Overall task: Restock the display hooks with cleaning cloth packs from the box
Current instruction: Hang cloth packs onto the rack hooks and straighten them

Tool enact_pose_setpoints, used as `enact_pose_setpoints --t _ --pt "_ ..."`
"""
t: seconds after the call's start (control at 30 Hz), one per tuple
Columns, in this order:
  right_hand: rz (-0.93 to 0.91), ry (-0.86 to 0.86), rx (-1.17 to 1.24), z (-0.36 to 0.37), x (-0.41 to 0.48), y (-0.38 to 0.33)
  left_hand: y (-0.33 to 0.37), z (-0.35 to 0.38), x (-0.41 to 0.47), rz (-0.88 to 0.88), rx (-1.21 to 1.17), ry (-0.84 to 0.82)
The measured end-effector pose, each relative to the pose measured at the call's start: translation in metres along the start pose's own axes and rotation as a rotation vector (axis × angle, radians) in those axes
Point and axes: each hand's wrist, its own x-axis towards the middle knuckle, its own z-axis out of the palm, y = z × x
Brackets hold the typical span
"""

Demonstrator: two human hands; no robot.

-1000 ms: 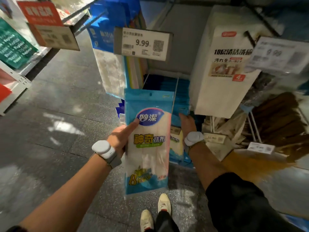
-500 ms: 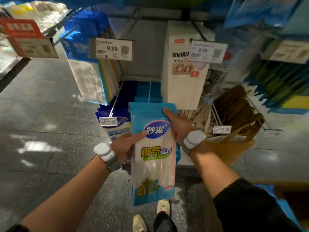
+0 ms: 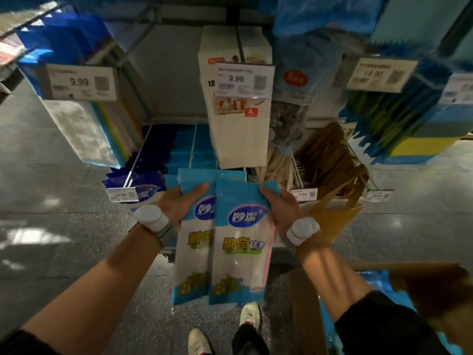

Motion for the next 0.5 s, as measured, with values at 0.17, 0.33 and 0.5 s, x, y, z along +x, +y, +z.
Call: enact_pose_setpoints --t 0.17,0.33,0.5 --pt "0.157 0.069 -0.124 -0.041 0.004 0.026 -0.013 -0.022 0.024 -0.035 -0.034 0.185" --pt "0.14 0.106 -0.287 -0.057 0.041 0.054 0.009 -0.006 0.026 -0.063 -0.149 0.326" --pt "0.157 0.062 -0.344 -0.06 0.102 0.087 0.01 -0.004 0.033 -0.062 -0.229 0.284"
